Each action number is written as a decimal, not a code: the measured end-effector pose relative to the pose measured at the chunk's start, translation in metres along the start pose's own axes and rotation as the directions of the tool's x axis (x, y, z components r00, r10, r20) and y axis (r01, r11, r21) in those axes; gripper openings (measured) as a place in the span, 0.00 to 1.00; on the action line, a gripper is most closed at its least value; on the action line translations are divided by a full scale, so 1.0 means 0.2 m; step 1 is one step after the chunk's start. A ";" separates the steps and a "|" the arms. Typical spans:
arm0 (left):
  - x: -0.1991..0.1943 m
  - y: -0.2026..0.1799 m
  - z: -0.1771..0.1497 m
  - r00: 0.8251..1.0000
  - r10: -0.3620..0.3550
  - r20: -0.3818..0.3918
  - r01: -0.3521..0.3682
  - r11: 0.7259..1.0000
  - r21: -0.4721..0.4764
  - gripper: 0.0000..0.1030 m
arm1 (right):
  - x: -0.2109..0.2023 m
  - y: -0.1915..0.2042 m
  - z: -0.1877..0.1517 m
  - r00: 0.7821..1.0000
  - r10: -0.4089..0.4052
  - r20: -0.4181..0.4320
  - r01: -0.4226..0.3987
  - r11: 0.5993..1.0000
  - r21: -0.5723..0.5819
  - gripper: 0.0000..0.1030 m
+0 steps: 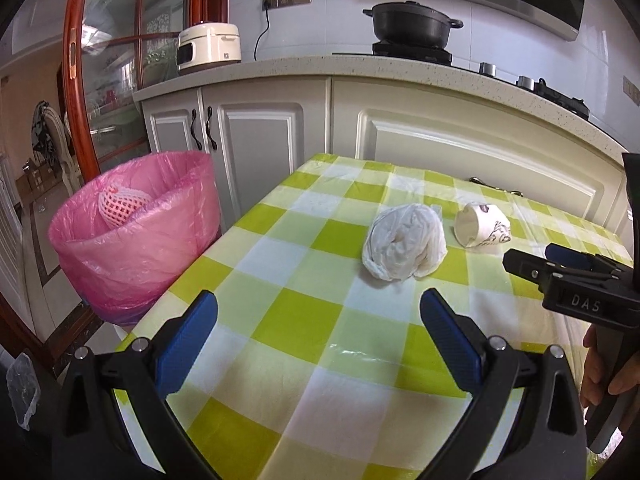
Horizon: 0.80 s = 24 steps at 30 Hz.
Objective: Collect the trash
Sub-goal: 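Move both empty tools back toward the white bag and paper cup, then grasp the white paper cup with the right tool and lift it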
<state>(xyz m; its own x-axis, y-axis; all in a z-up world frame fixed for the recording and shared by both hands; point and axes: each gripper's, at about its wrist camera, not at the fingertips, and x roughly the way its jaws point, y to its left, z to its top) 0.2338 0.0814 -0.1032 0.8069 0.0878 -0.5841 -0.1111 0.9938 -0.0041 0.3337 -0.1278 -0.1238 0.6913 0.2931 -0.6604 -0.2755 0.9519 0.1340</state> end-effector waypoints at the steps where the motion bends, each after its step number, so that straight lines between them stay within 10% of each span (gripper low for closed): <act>1: 0.01 0.00 0.00 1.000 -0.002 -0.005 0.002 1.000 -0.001 0.95 | 0.02 0.00 0.01 1.000 -0.004 -0.007 0.004 1.000 -0.002 0.82; 24: 0.06 0.05 -0.08 0.998 -0.012 -0.061 0.010 0.999 -0.032 0.95 | 0.34 -0.04 0.23 0.993 -0.091 -0.070 0.096 0.992 0.083 0.81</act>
<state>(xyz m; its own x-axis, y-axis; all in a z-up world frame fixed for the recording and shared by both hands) 0.2336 0.0906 -0.1224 0.7712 0.0720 -0.6325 -0.1216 0.9920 -0.0353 0.4136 -0.1103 -0.1368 0.6649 0.1986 -0.7200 -0.1515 0.9798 0.1304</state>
